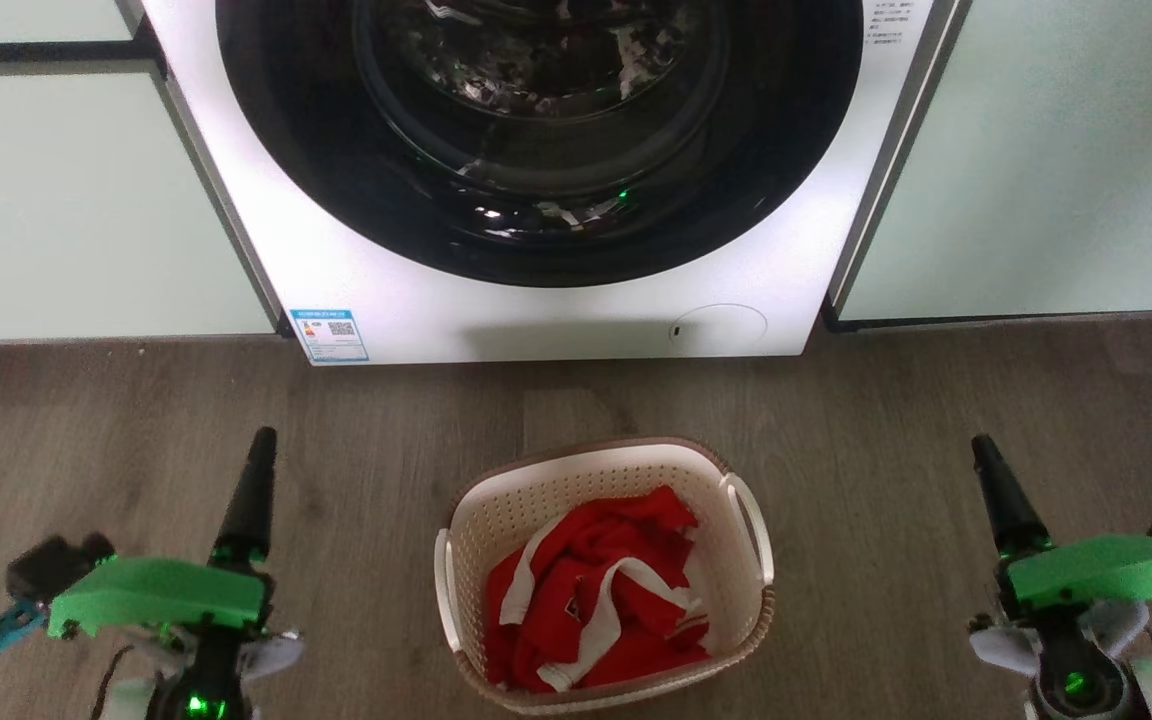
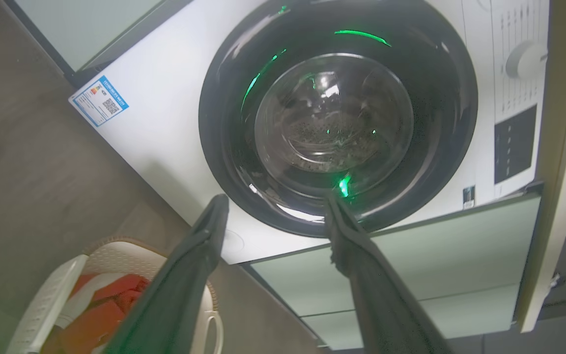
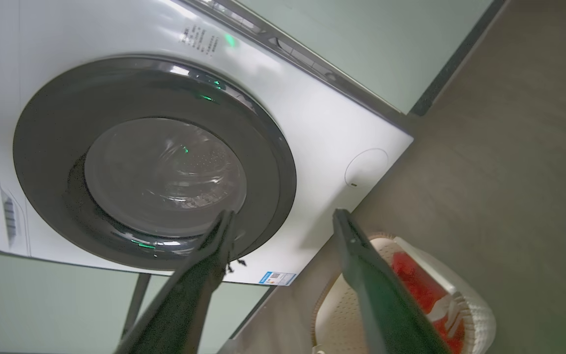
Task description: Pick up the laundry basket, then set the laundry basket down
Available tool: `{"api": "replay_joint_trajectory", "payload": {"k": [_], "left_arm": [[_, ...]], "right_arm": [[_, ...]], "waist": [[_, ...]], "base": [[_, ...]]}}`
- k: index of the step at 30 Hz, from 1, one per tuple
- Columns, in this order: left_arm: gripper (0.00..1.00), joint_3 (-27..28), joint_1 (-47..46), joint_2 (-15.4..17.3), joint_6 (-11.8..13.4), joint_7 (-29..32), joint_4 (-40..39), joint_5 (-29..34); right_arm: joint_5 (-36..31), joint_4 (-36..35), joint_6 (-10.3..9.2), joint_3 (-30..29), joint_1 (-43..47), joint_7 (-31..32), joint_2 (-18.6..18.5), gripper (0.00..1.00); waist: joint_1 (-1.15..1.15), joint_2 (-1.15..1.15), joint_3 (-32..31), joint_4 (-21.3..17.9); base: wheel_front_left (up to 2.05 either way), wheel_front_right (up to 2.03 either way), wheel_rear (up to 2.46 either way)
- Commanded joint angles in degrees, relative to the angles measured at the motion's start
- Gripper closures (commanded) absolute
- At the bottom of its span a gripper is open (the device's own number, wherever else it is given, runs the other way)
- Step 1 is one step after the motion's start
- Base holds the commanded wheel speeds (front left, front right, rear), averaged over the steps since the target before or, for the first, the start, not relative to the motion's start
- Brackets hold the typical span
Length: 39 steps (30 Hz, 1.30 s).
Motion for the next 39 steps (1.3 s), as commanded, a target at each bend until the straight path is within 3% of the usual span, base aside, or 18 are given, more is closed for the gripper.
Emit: {"api": "replay_joint_trajectory", "payload": {"k": [1,13,39], "left_arm": [[0.00,-0.10,-3.21,1.41,0.17,-0.78,-2.60,2.82],[0.00,-3.84,-3.35,3.94,2.40,-2.82,-4.90,17.12],[0.00,-8.37,-3.47,5.91,4.95,-4.04,-8.62,34.93]], "right_arm": [[-3.05,-2.67,-0.03,0.62,-2.85,-0.99,-1.16,0.00],[-16.80,-3.59,-0.04,2.58,-3.05,-3.01,-2.04,0.00],[-38.32,-4.81,-0.05,6.01,-3.50,-6.15,-2.85,0.00]], "waist": [[0.00,0.00,-0.03,-0.04],[0.00,0.00,-0.35,-0.07],[0.00,0.00,-0.12,-0.24]], "base": [[0.00,0.00,0.00],[0.00,0.00,0.00],[0.00,0.00,0.00]]}}
